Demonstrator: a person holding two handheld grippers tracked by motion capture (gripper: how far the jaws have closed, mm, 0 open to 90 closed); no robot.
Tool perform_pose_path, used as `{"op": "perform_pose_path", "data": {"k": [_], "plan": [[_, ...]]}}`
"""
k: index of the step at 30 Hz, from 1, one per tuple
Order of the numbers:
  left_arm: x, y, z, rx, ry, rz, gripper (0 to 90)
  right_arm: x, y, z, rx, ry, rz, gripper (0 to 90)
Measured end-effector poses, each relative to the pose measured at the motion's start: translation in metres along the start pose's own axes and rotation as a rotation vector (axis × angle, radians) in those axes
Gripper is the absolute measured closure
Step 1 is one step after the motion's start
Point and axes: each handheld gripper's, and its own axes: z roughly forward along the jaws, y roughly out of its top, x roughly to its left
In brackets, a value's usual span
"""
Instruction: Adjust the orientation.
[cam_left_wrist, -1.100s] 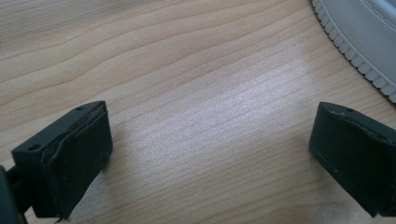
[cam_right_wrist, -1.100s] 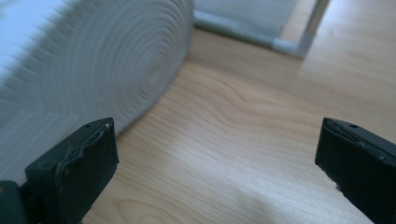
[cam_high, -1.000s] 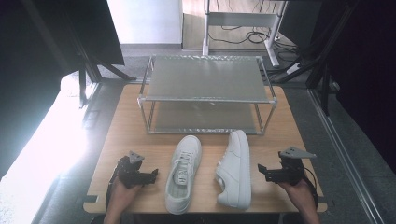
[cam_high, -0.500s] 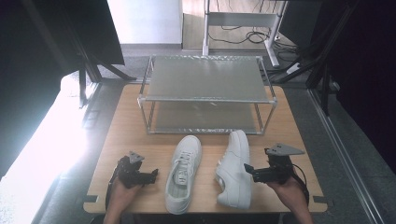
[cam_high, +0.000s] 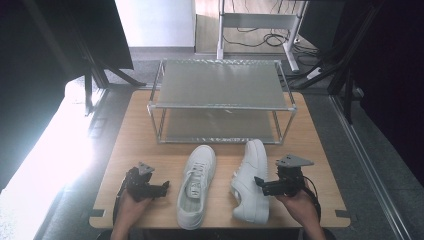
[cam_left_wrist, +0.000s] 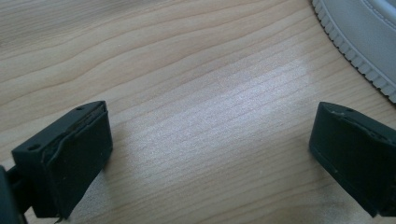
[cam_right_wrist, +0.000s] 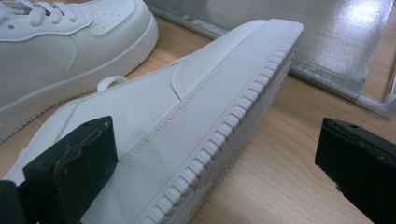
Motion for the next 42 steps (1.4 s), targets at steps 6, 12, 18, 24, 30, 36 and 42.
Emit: {"op": "perform_pose_path", "data": {"k": [6,12,18,24,30,36,42], "plan": [[0.000,0.000,0.000,0.000,0.000,-0.001,0.0,-0.010,-0.006,-0.006,-0.006,0.013,0.052,0.0],[0.000,0.000,0.000,0.000,0.000,-0.001,0.0,-0.013,-0.010,-0.009,-0.020,0.006,0.073,0.0],[0.000,0.000,0.000,0.000,0.000,-0.001,0.0,-0.020,-0.014,-0.020,-0.018,-0.039,0.073,0.0],[0.000,0.000,0.000,-0.001,0.000,-0.001,0.0,-0.029,-0.022,-0.029,-0.014,-0.068,0.103,0.0],[0.000,0.000,0.000,-0.001,0.001,-0.002,0.0,-0.045,-0.038,-0.039,0.010,-0.127,0.169,0.0],[0.000,0.000,0.000,0.000,0.000,-0.003,0.0,-0.063,-0.051,-0.039,0.072,-0.183,0.205,2.2],[0.000,0.000,0.000,-0.001,0.002,-0.004,0.0,-0.074,-0.060,-0.033,0.098,-0.227,0.239,13.9]]}}
